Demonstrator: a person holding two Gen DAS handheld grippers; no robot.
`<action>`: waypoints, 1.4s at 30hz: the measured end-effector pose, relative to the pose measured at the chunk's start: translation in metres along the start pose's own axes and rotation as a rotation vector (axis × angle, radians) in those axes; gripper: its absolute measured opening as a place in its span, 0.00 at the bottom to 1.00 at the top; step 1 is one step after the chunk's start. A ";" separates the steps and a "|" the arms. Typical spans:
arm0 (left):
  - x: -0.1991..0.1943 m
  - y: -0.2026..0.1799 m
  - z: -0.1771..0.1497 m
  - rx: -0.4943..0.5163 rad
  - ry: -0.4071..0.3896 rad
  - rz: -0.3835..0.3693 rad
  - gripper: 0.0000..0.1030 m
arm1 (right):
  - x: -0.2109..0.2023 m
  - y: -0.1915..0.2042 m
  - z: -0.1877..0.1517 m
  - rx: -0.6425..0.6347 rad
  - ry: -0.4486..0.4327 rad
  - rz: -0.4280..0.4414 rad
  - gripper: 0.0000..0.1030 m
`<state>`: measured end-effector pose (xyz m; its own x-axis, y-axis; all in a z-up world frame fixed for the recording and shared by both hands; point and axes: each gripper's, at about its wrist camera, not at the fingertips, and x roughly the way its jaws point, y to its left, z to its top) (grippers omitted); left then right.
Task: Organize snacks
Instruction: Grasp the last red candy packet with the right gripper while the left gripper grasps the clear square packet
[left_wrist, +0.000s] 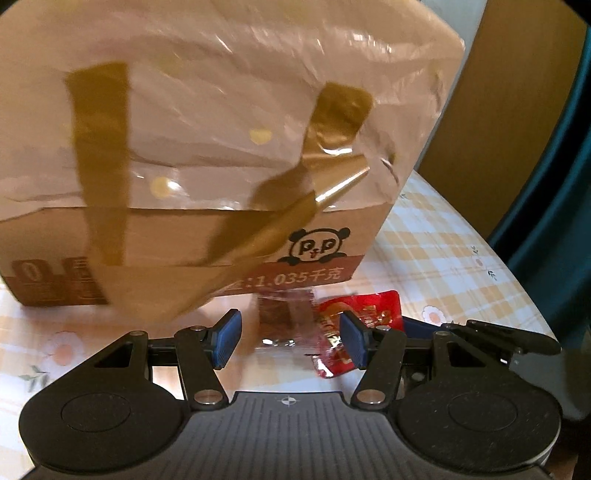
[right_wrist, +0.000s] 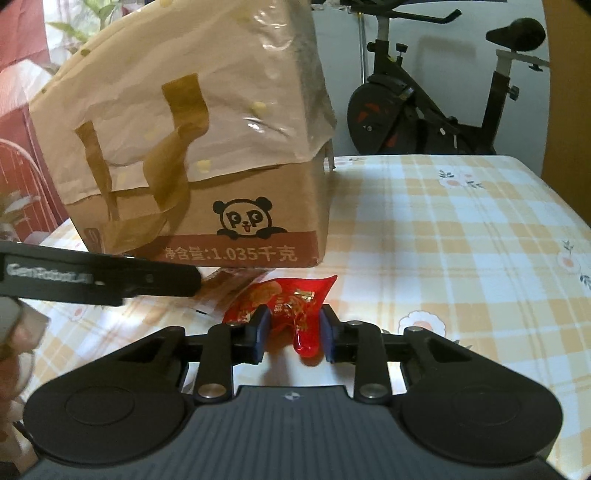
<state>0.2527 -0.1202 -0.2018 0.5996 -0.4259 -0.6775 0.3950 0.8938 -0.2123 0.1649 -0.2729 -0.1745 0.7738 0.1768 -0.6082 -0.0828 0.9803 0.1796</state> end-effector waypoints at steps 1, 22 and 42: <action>0.004 -0.002 0.000 0.005 0.005 0.001 0.60 | 0.000 0.001 0.000 -0.004 -0.002 -0.003 0.30; -0.004 0.006 -0.027 0.051 0.002 0.093 0.44 | -0.001 -0.005 -0.002 0.042 -0.018 0.034 0.29; -0.076 0.025 -0.038 -0.035 -0.131 0.072 0.44 | 0.001 -0.006 0.006 0.082 0.014 0.043 0.36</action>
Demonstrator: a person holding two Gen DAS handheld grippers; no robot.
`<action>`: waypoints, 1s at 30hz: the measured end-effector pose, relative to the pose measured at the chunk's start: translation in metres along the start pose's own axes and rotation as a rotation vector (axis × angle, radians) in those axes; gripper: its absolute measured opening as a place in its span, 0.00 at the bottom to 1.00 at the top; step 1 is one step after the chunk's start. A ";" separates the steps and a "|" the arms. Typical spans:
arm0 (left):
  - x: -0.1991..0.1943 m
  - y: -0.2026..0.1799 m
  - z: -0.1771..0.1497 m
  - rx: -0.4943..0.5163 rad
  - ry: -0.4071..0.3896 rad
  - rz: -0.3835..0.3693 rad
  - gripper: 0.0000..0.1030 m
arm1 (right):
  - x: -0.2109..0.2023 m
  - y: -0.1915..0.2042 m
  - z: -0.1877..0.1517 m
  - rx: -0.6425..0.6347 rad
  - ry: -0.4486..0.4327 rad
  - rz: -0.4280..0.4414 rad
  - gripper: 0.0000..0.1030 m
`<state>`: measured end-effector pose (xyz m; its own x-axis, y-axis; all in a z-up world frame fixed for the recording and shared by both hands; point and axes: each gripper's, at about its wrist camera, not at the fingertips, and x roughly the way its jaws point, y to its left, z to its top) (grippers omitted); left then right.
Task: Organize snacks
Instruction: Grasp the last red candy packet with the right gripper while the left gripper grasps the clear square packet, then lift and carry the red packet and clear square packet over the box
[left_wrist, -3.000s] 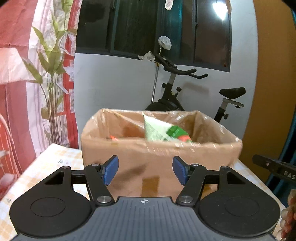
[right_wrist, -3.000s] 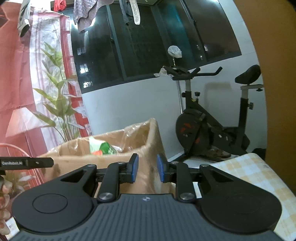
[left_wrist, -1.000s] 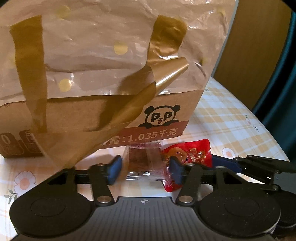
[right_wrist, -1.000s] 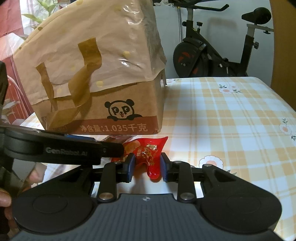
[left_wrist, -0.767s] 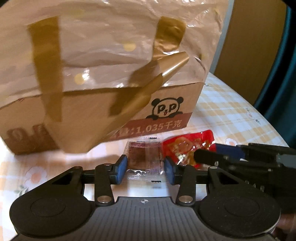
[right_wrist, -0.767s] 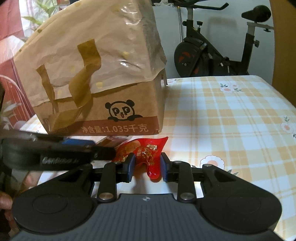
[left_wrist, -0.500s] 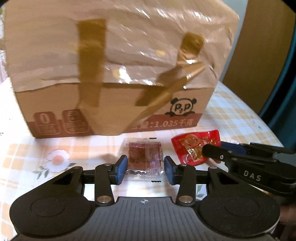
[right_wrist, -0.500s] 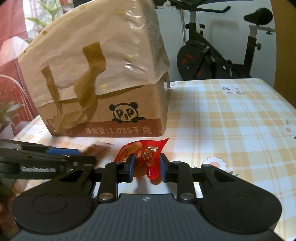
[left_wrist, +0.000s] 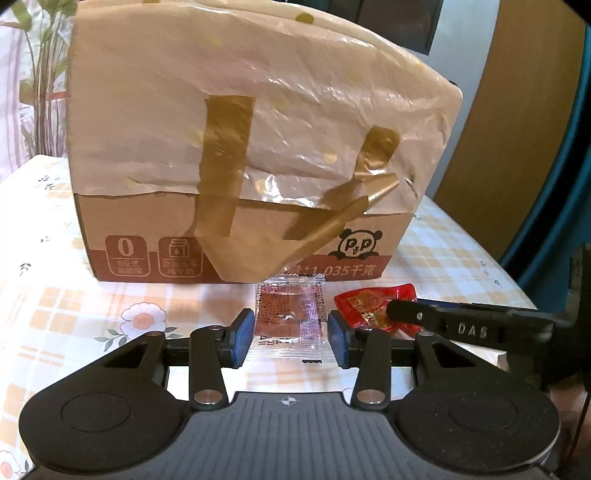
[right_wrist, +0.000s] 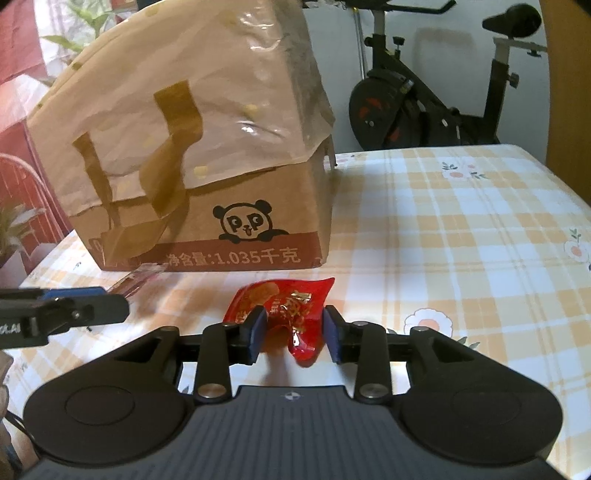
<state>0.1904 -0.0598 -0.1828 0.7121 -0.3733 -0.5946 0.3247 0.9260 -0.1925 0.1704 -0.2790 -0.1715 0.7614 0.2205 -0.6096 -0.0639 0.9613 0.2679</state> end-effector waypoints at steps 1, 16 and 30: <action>-0.001 0.002 0.000 -0.005 -0.004 -0.001 0.44 | 0.000 -0.001 0.003 0.021 0.002 0.008 0.37; -0.022 0.024 -0.004 -0.068 -0.025 0.010 0.44 | 0.033 0.047 0.003 -0.185 0.032 -0.103 0.59; -0.047 0.019 -0.002 -0.066 -0.061 0.005 0.44 | -0.028 0.054 -0.014 -0.176 -0.108 -0.045 0.20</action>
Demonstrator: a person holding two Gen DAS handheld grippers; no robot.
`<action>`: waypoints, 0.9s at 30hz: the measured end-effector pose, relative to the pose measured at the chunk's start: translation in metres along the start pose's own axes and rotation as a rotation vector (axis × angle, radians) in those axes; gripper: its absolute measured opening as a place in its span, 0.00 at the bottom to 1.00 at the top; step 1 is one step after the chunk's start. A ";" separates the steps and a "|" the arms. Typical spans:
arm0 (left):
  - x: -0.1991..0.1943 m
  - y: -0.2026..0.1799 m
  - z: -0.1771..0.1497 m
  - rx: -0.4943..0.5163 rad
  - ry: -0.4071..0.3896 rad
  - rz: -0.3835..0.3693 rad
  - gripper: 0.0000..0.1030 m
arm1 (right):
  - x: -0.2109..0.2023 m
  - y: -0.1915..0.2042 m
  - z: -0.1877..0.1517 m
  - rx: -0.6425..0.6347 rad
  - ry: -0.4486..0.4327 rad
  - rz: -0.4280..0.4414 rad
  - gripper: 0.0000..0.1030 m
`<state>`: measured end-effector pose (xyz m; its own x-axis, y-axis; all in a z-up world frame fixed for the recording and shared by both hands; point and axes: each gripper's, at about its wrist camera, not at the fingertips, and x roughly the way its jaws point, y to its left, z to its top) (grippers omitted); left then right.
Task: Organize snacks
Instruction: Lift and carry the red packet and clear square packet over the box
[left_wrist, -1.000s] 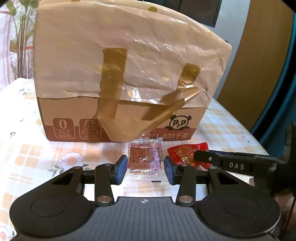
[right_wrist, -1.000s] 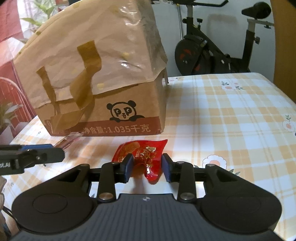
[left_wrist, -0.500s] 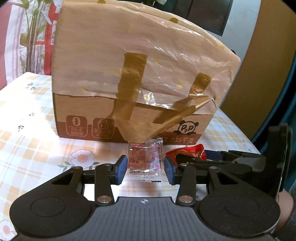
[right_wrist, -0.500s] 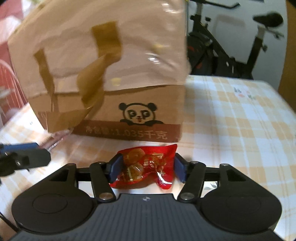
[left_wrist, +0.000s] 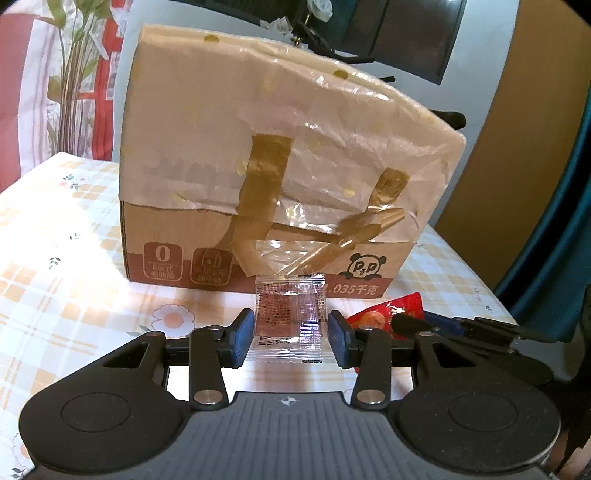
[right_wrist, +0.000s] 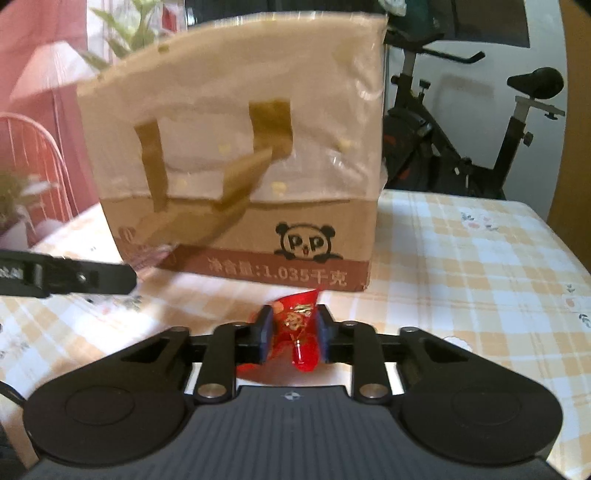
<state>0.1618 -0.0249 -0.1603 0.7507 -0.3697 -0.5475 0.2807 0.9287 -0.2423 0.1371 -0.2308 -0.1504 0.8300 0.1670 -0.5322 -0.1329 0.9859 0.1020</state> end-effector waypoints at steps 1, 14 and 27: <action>-0.003 0.000 0.000 0.000 -0.003 -0.001 0.44 | -0.003 0.000 0.002 0.006 -0.006 0.002 0.18; -0.032 0.004 -0.002 -0.015 -0.019 0.010 0.44 | -0.036 0.006 0.018 0.026 -0.090 0.046 0.03; -0.081 0.004 0.045 0.061 -0.246 0.048 0.44 | -0.075 0.009 0.061 0.026 -0.265 0.057 0.03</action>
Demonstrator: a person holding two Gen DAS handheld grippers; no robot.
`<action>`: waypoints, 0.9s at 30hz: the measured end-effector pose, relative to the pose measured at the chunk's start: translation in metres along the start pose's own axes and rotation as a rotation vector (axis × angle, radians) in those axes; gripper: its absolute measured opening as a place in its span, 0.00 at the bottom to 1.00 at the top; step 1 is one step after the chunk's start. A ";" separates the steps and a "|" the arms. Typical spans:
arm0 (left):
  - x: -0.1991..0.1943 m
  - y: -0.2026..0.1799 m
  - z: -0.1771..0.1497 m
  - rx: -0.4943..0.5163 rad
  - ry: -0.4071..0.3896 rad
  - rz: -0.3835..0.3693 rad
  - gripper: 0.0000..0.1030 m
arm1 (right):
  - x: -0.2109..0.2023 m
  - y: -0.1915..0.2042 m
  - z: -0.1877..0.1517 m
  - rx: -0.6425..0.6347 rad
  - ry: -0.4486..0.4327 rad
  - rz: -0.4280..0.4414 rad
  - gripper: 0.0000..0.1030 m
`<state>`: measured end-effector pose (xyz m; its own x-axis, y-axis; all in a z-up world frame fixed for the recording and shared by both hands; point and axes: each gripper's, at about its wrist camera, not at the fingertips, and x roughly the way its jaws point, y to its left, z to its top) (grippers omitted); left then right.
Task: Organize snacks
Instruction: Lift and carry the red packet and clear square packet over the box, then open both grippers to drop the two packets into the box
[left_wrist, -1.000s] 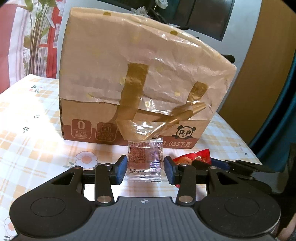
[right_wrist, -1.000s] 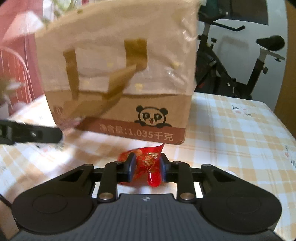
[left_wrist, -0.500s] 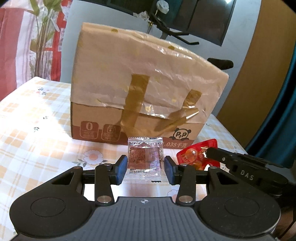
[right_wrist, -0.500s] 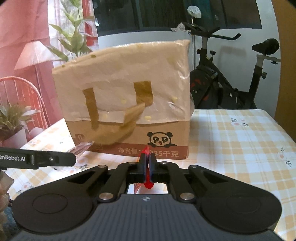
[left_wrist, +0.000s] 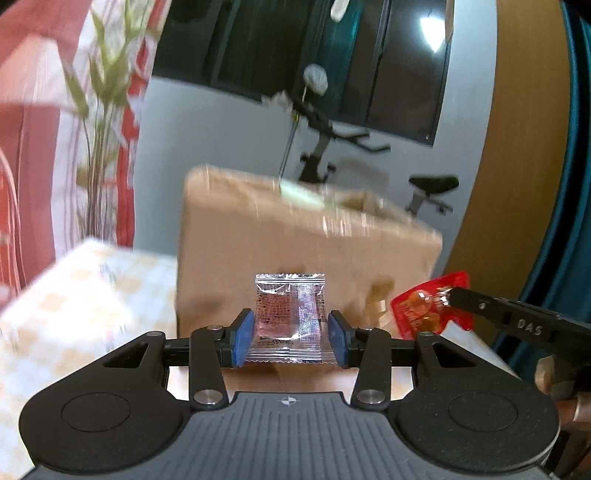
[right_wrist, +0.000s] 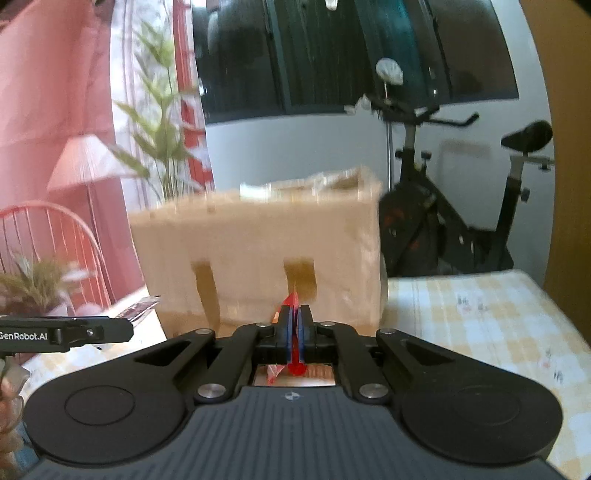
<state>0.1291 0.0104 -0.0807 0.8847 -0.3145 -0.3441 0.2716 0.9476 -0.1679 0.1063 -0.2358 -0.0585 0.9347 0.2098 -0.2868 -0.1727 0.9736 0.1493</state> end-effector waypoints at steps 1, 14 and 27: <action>0.000 0.001 0.010 0.007 -0.018 0.000 0.45 | -0.001 0.001 0.009 0.000 -0.025 0.003 0.03; 0.050 0.002 0.102 0.121 -0.140 0.018 0.45 | 0.051 0.001 0.096 -0.147 -0.189 -0.020 0.03; 0.132 0.022 0.109 0.080 0.022 0.076 0.46 | 0.136 -0.023 0.085 -0.145 -0.019 -0.043 0.04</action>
<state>0.2932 -0.0045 -0.0287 0.8958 -0.2418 -0.3730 0.2341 0.9699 -0.0664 0.2636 -0.2377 -0.0202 0.9477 0.1671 -0.2718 -0.1740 0.9848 -0.0010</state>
